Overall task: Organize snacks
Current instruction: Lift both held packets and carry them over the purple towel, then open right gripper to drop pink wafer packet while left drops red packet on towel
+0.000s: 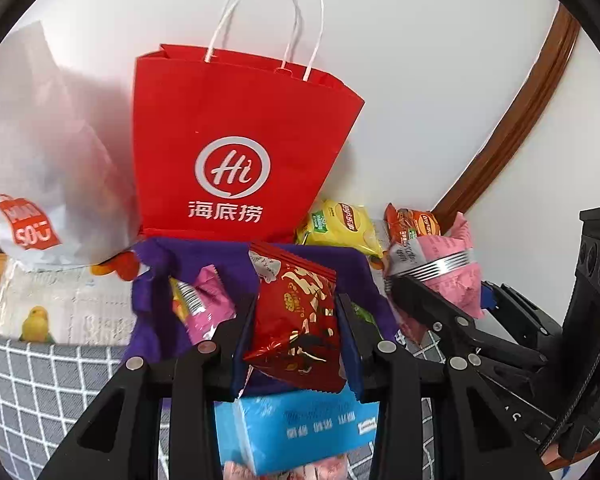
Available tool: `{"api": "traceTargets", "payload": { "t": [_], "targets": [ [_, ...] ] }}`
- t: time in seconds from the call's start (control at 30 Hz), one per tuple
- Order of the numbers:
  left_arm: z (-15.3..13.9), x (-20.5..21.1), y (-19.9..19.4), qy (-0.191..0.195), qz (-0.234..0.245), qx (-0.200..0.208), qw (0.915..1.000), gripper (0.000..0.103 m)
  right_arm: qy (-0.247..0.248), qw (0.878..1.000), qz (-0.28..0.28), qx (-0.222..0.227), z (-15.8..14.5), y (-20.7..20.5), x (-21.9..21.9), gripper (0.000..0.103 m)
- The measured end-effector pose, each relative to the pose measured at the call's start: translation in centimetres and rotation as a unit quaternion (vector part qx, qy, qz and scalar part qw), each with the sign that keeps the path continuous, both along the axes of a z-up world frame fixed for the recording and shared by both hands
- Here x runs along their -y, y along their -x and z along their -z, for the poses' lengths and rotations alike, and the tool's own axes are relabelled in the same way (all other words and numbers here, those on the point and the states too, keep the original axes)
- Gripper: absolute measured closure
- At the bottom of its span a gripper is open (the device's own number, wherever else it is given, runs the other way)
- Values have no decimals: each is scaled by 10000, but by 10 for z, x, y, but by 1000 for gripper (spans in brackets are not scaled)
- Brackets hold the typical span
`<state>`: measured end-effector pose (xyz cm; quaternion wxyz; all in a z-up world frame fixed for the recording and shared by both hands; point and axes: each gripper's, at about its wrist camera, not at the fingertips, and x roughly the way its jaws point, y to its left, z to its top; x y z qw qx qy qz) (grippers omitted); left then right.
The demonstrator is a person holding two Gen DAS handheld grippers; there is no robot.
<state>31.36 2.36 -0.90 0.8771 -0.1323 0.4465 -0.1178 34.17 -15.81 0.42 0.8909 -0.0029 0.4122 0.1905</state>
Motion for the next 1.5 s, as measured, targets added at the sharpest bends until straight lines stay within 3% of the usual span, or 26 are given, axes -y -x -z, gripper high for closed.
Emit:
{"api": "traceTargets", "payload": {
  "t": [0.2, 0.4, 0.87, 1.5],
  "targets": [
    [27, 0, -20, -165, 67, -68, 9998, 67, -15, 9998, -28, -208, 31, -21, 2, 43],
    [66, -18, -42, -176, -55, -414, 9990, 67, 228, 9986, -11, -474, 64, -42, 5, 43],
    [80, -43, -54, -51, -269, -507, 9983, 67, 397, 9967, 156, -692, 95, -62, 31, 43],
    [114, 7, -63, 0, 313, -981, 9947, 67, 967, 9868, -255, -1278, 138, -63, 3, 43]
  ]
}}
